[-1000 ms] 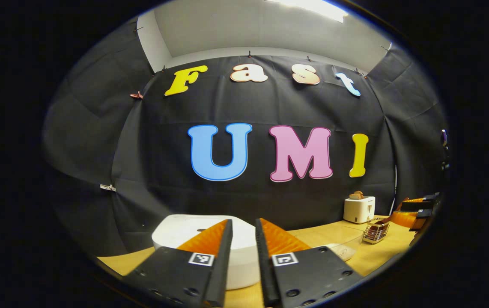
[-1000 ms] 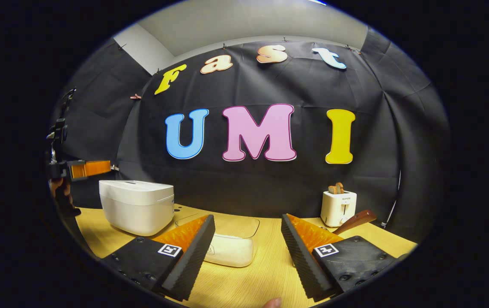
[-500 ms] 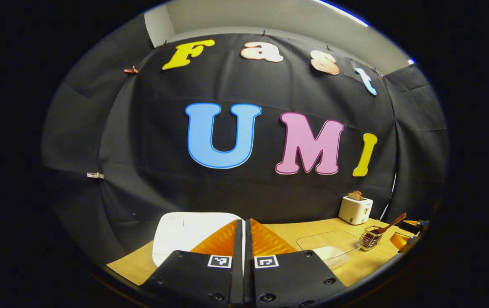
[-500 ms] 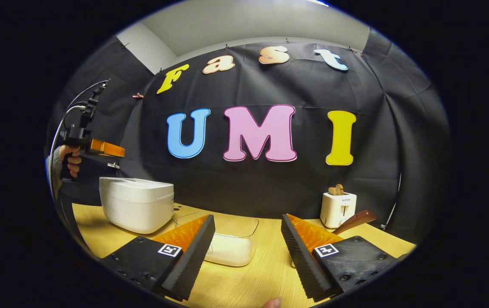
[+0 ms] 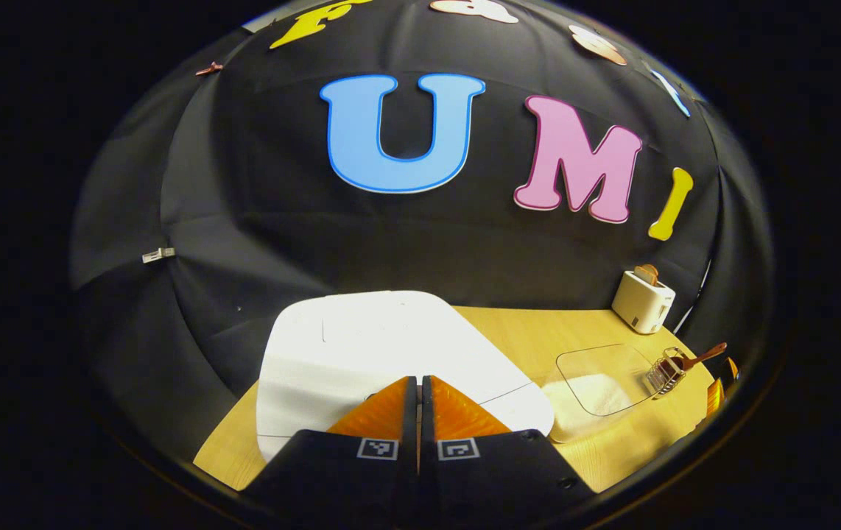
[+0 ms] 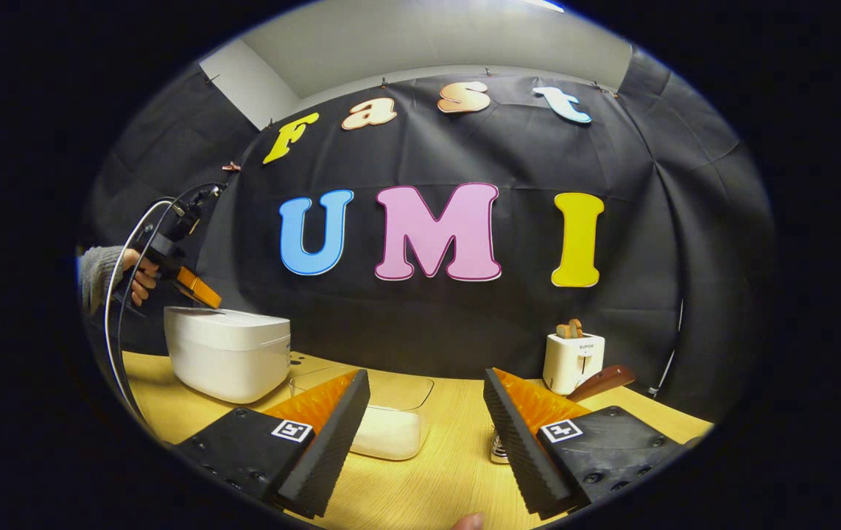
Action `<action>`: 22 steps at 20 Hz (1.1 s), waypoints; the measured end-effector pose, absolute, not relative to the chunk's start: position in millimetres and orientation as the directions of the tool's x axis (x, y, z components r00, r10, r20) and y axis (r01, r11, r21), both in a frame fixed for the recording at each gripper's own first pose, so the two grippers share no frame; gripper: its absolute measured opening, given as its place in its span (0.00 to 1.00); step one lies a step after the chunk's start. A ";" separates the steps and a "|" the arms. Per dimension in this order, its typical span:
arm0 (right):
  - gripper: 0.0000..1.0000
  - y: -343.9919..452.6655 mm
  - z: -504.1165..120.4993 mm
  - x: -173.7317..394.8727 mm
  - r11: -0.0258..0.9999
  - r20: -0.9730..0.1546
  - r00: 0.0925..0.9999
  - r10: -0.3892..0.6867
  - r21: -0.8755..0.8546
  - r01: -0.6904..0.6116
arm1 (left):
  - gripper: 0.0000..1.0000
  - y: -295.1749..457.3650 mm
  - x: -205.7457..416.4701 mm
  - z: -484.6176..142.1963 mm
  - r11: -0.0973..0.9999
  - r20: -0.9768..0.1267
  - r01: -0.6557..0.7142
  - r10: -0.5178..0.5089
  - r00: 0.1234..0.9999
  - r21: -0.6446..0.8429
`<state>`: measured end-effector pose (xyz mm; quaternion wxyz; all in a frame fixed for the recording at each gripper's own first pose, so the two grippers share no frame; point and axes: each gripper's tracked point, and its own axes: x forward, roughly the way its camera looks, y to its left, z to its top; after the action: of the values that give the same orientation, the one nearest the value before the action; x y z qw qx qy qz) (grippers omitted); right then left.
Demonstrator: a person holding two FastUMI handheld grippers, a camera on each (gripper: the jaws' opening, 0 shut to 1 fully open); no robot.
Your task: Close the left gripper, press the button to open the rice cooker; take a wooden spoon from the chopstick holder with the right hand, scoop a spoonful of rice and pour it into the rice cooker, then put the wooden spoon back into the chopstick holder.
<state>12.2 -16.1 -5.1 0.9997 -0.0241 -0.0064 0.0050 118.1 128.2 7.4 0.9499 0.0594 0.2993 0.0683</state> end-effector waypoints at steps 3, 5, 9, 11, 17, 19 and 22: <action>0.96 -17.6 -5.4 13.5 0.999 0.014 1.000 0.003 -0.051 -0.002 | 0.05 130.0 119.3 4.9 0.980 -0.567 -0.097 0.181 0.804 0.175; 0.96 -15.5 -9.7 14.8 0.999 0.005 1.000 0.008 -0.049 -0.008 | 0.05 133.2 121.9 0.5 0.978 -0.575 -0.100 0.190 0.796 0.185; 0.96 -13.2 -12.5 16.9 0.999 -0.003 1.000 0.012 -0.052 -0.012 | 0.06 132.8 115.0 -11.1 0.984 -0.629 -0.092 0.168 0.759 0.152; 0.96 -12.9 -11.9 15.6 0.999 0.000 1.000 0.015 -0.048 -0.015 | 0.06 132.8 114.1 -10.6 0.985 -0.627 -0.083 0.162 0.762 0.154; 0.96 -17.6 -3.8 12.4 0.999 0.019 1.000 0.003 -0.052 -0.002 | 0.06 130.2 126.8 17.4 0.966 -0.555 -0.082 0.209 0.805 0.244; 0.96 -20.9 -3.0 12.3 0.999 0.022 1.000 -0.003 -0.044 0.004 | 0.06 129.4 138.9 41.8 0.948 -0.480 -0.084 0.231 0.846 0.308; 0.96 -20.4 -1.6 10.4 0.999 0.026 1.000 -0.003 -0.041 0.004 | 0.06 130.3 150.1 64.4 0.927 -0.411 -0.091 0.248 0.877 0.363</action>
<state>10.4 -20.4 -1.6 0.9997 -0.0206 -0.0130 -0.0018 150.1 130.3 64.4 0.9540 0.1688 0.2313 0.0888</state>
